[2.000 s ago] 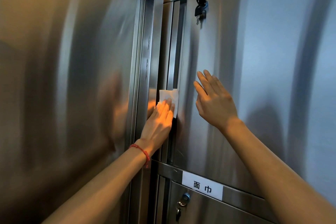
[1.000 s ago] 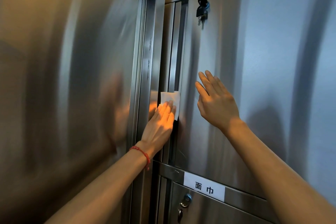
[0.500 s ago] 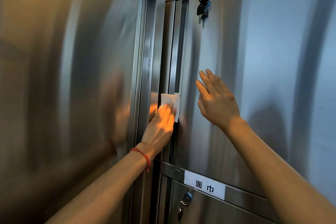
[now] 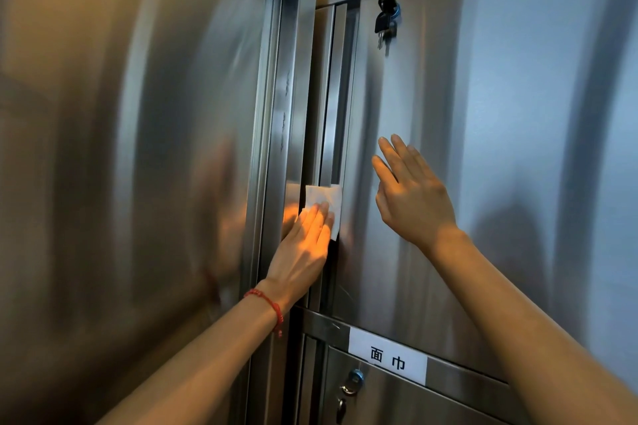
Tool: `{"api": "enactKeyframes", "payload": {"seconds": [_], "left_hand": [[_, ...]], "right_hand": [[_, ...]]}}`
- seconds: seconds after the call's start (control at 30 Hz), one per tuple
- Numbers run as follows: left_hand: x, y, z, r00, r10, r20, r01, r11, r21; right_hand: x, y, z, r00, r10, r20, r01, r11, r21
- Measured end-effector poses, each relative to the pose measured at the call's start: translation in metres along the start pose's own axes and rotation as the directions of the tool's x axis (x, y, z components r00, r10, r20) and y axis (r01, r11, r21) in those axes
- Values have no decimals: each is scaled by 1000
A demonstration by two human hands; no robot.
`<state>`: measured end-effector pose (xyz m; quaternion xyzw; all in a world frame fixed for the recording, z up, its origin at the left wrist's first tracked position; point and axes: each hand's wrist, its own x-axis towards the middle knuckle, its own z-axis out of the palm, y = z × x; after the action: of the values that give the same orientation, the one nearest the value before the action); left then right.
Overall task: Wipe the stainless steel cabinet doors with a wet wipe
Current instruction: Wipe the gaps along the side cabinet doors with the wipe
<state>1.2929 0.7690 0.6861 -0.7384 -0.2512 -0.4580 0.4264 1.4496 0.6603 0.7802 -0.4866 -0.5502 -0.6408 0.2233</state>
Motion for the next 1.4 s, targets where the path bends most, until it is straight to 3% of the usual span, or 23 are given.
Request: {"api": "enactKeyframes", "payload": {"seconds": [0.33, 0.57, 0.73, 1.07, 1.4], "left_hand": [[-14, 6, -3, 997, 15, 74, -15, 1000, -1], [7, 1, -2, 998, 26, -61, -23, 999, 41], [-9, 5, 4, 994, 85, -63, -78, 991, 104], [-3, 5, -5, 1000, 0, 29, 0, 1000, 2], [-23, 10, -3, 999, 26, 45, -24, 999, -38]], "right_hand": [[0, 1, 0, 1000, -6, 3, 6, 1000, 10], [-1, 1, 2, 1000, -7, -3, 7, 1000, 6], [-1, 2, 3, 1000, -6, -18, 6, 1000, 8], [0, 2, 3, 1000, -8, -8, 8, 1000, -21], [0, 1, 2, 1000, -9, -6, 9, 1000, -11]]}}
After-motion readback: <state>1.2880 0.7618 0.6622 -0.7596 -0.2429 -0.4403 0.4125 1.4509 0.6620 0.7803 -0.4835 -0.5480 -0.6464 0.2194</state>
